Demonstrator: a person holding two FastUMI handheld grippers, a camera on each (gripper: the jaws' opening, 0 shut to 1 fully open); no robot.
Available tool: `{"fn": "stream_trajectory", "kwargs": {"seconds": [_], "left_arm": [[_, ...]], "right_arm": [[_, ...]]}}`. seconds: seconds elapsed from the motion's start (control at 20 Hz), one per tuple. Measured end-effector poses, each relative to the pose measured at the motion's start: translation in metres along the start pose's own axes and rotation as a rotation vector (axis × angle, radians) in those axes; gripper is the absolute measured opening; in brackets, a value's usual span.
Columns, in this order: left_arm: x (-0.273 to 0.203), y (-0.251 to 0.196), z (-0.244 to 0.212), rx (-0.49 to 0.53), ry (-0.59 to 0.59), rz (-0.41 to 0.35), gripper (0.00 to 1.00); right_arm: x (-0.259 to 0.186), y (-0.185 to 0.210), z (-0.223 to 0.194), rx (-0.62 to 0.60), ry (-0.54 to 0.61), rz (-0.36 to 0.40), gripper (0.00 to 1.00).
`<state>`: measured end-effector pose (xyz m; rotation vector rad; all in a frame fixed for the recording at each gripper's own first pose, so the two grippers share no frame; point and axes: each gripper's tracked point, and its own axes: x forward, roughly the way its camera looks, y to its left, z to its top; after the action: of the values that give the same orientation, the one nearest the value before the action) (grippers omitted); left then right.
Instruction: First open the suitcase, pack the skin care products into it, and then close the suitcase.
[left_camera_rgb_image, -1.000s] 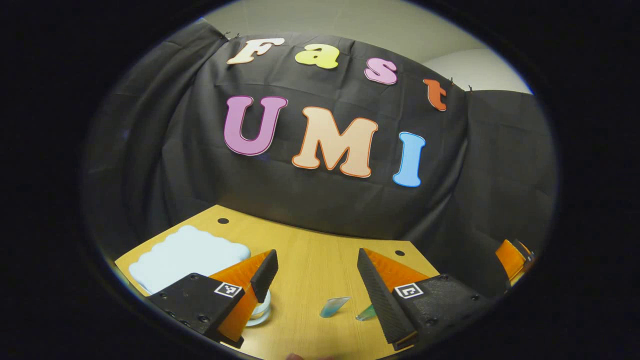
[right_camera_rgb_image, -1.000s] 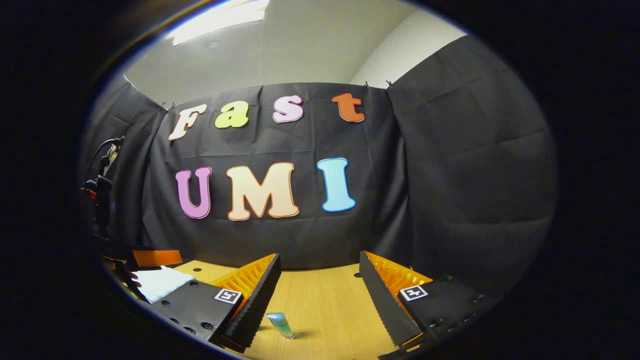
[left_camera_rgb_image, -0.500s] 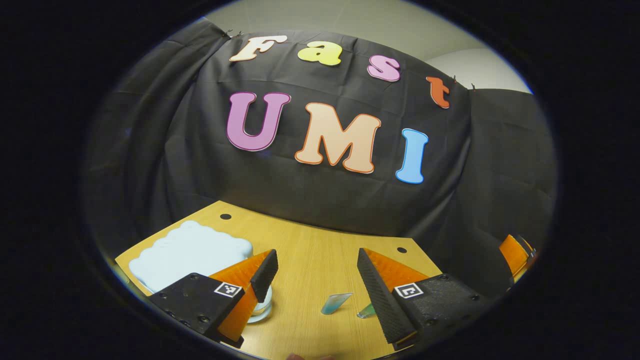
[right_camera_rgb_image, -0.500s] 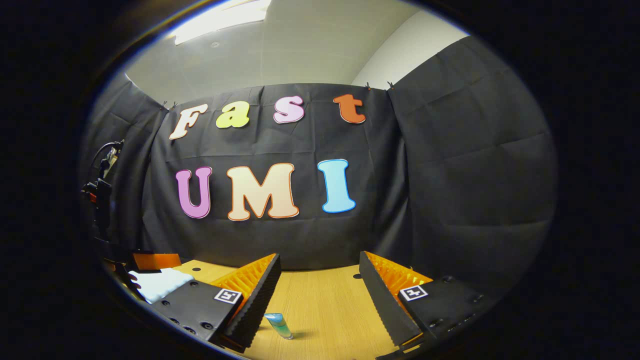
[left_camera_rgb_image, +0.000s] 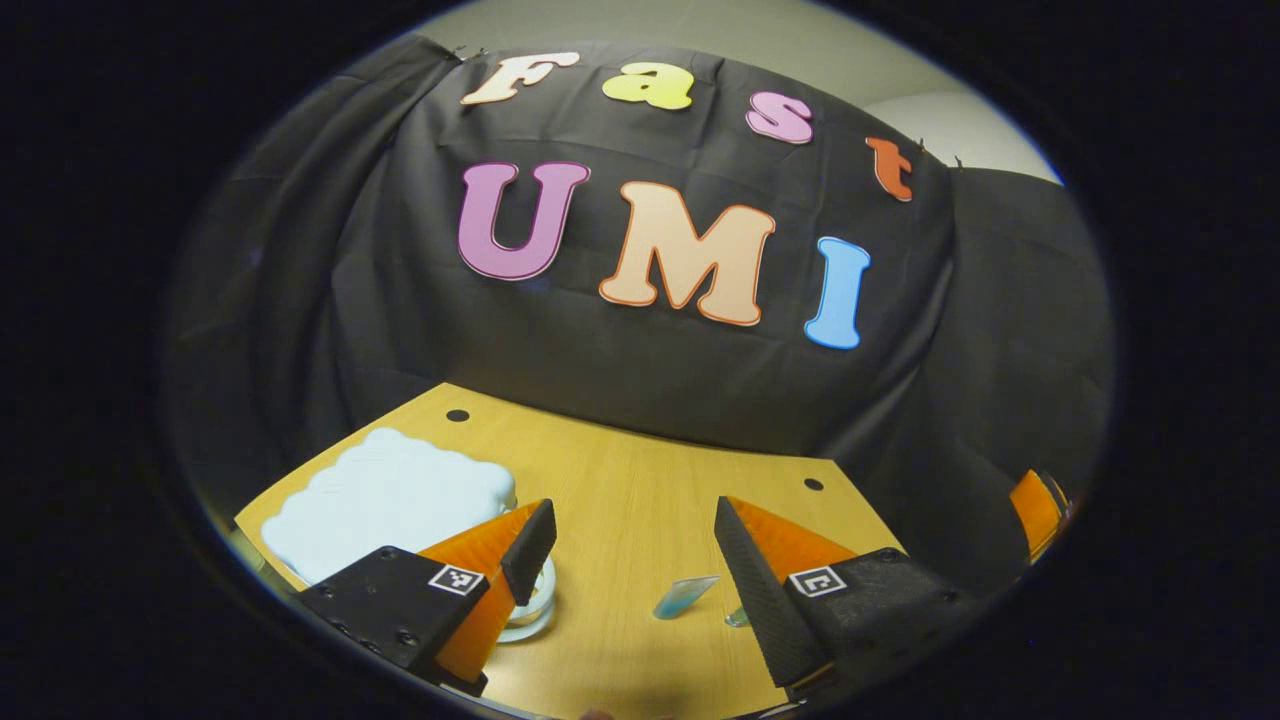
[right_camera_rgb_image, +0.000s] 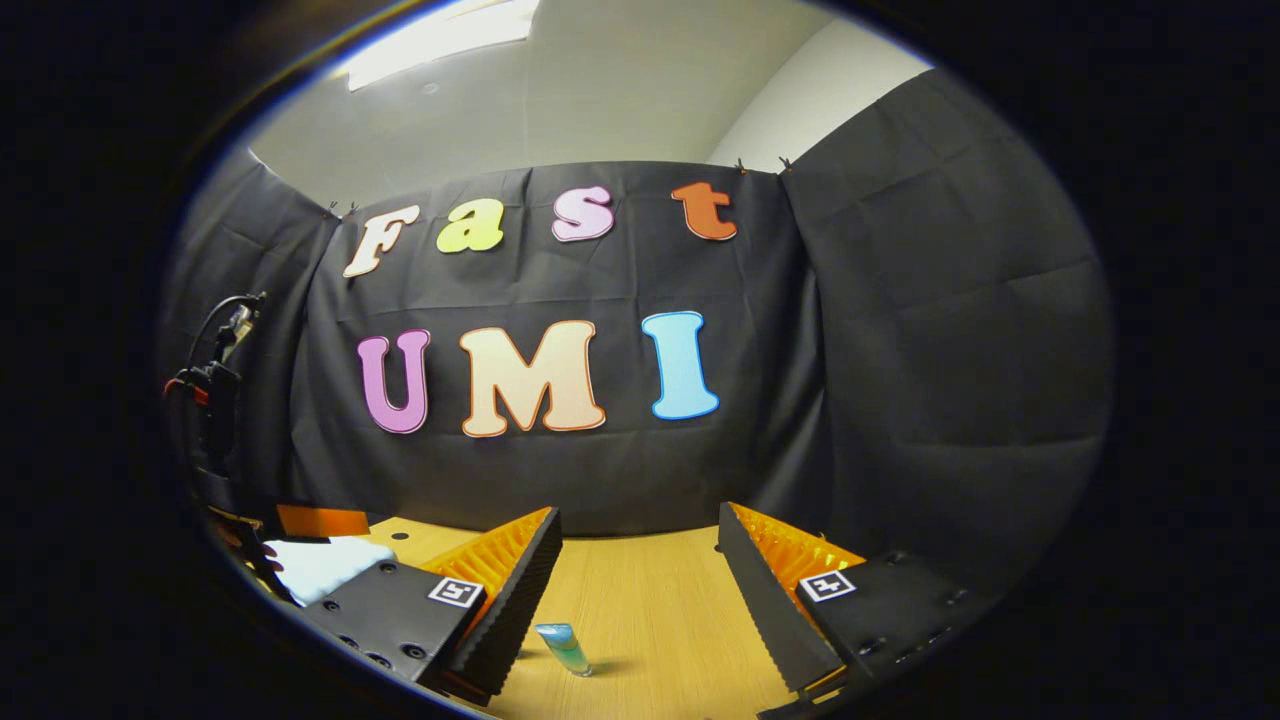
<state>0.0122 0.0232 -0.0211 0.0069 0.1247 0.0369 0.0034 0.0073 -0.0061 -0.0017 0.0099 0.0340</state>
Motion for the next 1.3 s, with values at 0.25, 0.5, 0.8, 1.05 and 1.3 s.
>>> {"fn": "stream_trajectory", "kwargs": {"seconds": [0.25,0.5,0.8,1.05,1.3], "left_arm": [[0.027,0.025,-0.011,-0.064,0.144,-0.018,0.94],[0.066,0.055,-0.031,-0.106,0.326,-0.010,0.95],[0.089,0.064,-0.087,-0.145,0.623,-0.022,0.95],[0.098,0.074,-0.124,-0.116,0.804,0.050,0.95],[0.103,0.074,-0.158,-0.081,0.927,0.093,0.89]], "right_arm": [[0.003,0.017,-0.011,0.005,0.027,0.048,0.97],[0.002,0.027,-0.024,-0.005,0.064,0.069,0.98],[0.003,0.026,-0.032,-0.007,0.087,0.055,0.98],[0.002,0.018,-0.039,-0.004,0.108,0.028,0.98],[0.002,0.009,-0.040,0.009,0.113,0.007,0.98]]}}
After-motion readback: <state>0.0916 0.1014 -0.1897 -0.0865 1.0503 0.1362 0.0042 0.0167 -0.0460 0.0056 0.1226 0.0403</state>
